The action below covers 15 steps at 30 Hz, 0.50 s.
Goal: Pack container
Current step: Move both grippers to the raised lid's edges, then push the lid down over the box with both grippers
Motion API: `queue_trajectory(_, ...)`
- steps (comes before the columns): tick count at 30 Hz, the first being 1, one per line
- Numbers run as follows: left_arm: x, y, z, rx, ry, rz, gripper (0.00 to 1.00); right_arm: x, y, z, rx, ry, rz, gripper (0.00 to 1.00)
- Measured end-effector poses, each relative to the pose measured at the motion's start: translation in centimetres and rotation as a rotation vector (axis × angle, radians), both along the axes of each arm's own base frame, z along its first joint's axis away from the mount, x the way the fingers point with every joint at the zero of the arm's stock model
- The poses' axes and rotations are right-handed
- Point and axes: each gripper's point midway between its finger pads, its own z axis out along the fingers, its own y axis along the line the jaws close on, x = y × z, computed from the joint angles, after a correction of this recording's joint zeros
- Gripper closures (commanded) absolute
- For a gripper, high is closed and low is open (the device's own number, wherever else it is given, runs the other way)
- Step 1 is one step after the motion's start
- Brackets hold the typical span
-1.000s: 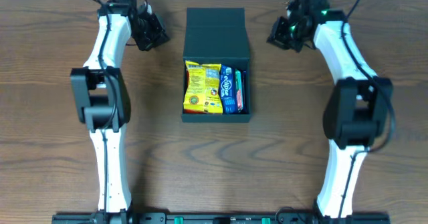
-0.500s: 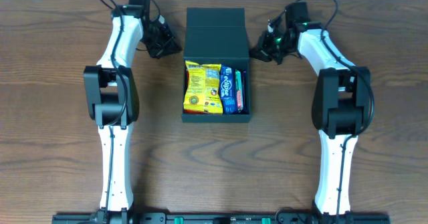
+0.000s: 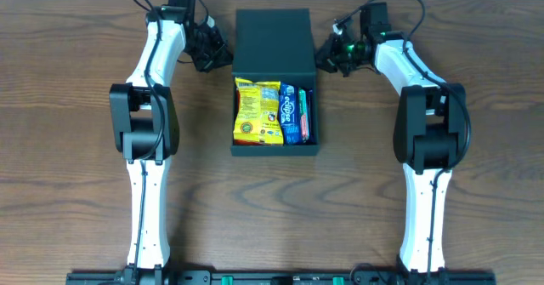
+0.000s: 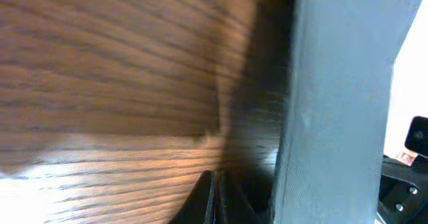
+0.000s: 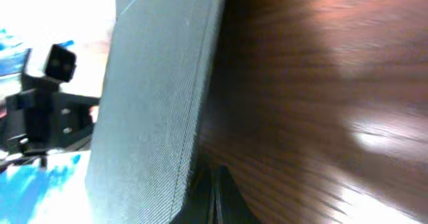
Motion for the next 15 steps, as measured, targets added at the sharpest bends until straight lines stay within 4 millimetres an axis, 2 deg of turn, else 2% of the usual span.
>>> queue_trajectory(8,0.3,-0.1,0.2,-0.011,-0.013,-0.001,0.94,0.3,1.0,1.9,0.101,-0.069,0.057,0.98)
queue_trajectory(15,2.0,-0.9,1.7,-0.097,-0.114,-0.023,0.94,0.1,1.1,3.0,0.181,-0.124,0.119,0.98)
